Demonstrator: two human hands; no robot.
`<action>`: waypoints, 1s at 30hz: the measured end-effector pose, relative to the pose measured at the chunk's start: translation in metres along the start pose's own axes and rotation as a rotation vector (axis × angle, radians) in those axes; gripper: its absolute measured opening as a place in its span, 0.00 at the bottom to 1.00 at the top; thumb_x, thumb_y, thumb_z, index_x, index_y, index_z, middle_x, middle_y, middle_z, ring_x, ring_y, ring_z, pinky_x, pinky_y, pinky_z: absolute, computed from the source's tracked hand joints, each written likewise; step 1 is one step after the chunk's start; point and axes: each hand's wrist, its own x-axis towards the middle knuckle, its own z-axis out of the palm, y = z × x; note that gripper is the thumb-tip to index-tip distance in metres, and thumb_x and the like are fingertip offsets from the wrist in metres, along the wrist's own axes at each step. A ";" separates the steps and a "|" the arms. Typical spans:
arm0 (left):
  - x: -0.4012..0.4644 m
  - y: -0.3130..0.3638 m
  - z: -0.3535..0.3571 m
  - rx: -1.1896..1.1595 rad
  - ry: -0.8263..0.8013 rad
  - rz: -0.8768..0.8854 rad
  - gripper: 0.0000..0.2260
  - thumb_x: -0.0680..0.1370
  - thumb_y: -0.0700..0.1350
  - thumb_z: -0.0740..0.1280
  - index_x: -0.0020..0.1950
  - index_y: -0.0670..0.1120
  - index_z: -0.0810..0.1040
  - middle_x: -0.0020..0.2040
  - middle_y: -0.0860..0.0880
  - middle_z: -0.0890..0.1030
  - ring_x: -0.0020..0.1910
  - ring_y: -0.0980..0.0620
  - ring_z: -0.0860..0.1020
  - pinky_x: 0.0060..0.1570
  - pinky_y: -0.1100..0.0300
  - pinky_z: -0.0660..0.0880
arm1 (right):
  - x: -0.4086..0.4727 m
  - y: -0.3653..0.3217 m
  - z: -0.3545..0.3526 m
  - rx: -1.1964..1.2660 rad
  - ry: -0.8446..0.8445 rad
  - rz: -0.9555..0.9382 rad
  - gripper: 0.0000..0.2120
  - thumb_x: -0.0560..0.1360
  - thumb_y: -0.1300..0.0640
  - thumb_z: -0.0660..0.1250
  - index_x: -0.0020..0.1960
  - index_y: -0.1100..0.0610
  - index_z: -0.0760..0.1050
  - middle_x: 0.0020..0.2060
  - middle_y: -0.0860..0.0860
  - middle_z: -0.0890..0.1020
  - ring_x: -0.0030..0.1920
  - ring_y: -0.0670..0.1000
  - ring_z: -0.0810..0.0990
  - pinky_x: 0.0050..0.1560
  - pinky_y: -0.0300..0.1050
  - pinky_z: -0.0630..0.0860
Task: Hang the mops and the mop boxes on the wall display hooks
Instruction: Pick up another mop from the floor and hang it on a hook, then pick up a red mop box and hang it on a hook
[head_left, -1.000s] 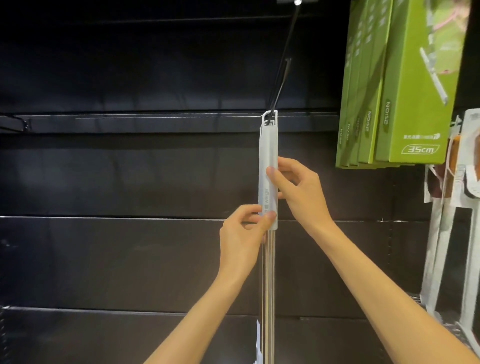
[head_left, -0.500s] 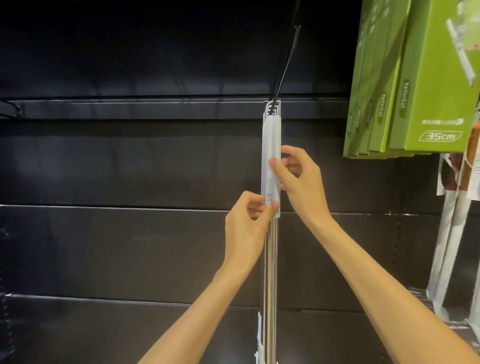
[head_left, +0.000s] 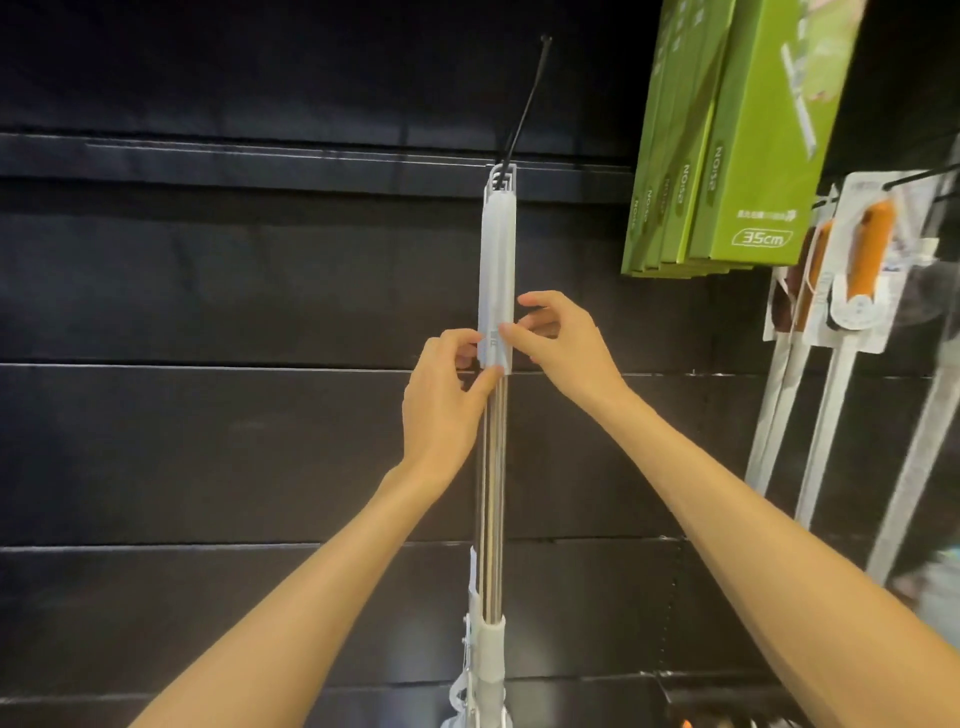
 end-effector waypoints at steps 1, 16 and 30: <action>-0.008 0.000 -0.003 0.027 0.001 0.032 0.16 0.79 0.49 0.75 0.66 0.53 0.77 0.62 0.55 0.79 0.55 0.58 0.80 0.57 0.66 0.78 | -0.014 0.005 -0.003 -0.055 -0.026 0.006 0.23 0.80 0.47 0.74 0.72 0.49 0.75 0.59 0.46 0.81 0.56 0.46 0.82 0.50 0.31 0.77; -0.238 -0.035 0.011 0.336 -0.629 0.424 0.25 0.80 0.52 0.73 0.75 0.44 0.76 0.74 0.44 0.77 0.76 0.40 0.72 0.73 0.40 0.71 | -0.320 0.084 -0.072 -0.969 -0.524 0.305 0.43 0.80 0.36 0.69 0.86 0.52 0.55 0.82 0.56 0.65 0.84 0.60 0.58 0.82 0.58 0.60; -0.492 0.126 0.060 0.182 -1.201 0.670 0.36 0.80 0.68 0.46 0.79 0.50 0.71 0.79 0.48 0.72 0.80 0.46 0.68 0.78 0.45 0.64 | -0.637 0.024 -0.237 -1.069 -0.556 0.910 0.45 0.80 0.30 0.61 0.87 0.49 0.46 0.84 0.55 0.57 0.84 0.59 0.54 0.82 0.62 0.52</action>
